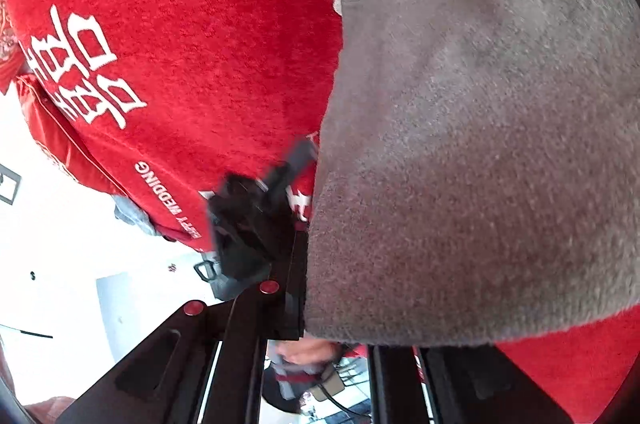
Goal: Fold small clothes
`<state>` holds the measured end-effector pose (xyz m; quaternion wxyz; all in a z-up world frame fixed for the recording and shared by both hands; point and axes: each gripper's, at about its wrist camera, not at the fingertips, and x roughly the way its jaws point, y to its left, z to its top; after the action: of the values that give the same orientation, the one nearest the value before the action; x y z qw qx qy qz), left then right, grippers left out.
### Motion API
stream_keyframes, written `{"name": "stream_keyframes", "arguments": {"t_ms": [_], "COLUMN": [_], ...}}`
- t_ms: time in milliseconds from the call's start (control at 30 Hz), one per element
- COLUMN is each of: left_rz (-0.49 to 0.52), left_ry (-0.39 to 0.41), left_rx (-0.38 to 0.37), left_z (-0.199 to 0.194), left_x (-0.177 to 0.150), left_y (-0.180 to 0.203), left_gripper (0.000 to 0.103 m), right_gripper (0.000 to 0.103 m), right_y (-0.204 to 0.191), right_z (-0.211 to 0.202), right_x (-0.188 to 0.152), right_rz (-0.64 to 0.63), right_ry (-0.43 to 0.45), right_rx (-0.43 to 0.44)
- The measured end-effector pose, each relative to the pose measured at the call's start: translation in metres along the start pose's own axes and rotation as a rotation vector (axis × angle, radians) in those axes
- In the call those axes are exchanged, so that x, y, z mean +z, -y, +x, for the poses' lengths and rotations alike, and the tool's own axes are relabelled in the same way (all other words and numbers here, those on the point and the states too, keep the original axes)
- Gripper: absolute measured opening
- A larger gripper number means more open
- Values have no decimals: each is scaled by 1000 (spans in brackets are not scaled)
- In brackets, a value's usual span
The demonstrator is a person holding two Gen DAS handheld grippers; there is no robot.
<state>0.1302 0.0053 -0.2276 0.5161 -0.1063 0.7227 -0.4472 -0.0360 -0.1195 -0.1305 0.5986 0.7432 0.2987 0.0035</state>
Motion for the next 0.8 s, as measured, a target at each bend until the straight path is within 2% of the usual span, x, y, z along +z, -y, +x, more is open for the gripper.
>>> {"name": "stream_keyframes", "arguments": {"t_ms": [133,200,233,267,300,333,400,467,500,533,567,600,633,667,733,800], "left_rz": [71,87,94,98,99,98,102,120,134,155,172,179,180,184,191,199], "left_ry": [-8,-17,-24,-29,-31,-33,-31,-33,-32,-35,-40,-40,-34,-28,-16,1], "left_rx": [133,182,216,237,250,257,284,317,345,390,430,440,440,441,446,442], "left_z": [18,24,27,26,27,26,25,23,25,27,29,29,27,26,23,16], "left_x": [5,4,3,2,2,0,-1,-3,-4,-5,-5,-5,-5,-5,-6,-8], "left_y": [22,25,26,23,22,21,22,24,28,32,33,35,37,40,42,42], "left_gripper": [102,88,75,70,70,70,70,70,67,51,43,43,36,34,28,24], "right_gripper": [8,10,12,13,23,41,69,69,69,64,58,36,16,10,9,9], "right_y": [7,8,7,6,5,3,-8,-21,-30,-37,-44,-46,-48,-49,-47,-35], "right_z": [4,7,7,7,5,1,-15,-36,-48,-57,-64,-68,-69,-68,-57,-37], "right_x": [-6,-8,-9,-11,-12,-13,-12,-4,3,13,23,32,41,50,66,76], "right_rz": [-2,-13,-21,-36,-60,-83,-140,-204,-244,-281,-319,-341,-359,-378,-424,-457], "right_ry": [-41,-86,-116,-152,-196,-226,-245,-212,-168,-122,-82,-55,-35,-18,-4,-53], "right_rx": [-60,-122,-163,-216,-275,-309,-345,-381,-425,-467,-496,-520,-550,-581,-636,-691]}}
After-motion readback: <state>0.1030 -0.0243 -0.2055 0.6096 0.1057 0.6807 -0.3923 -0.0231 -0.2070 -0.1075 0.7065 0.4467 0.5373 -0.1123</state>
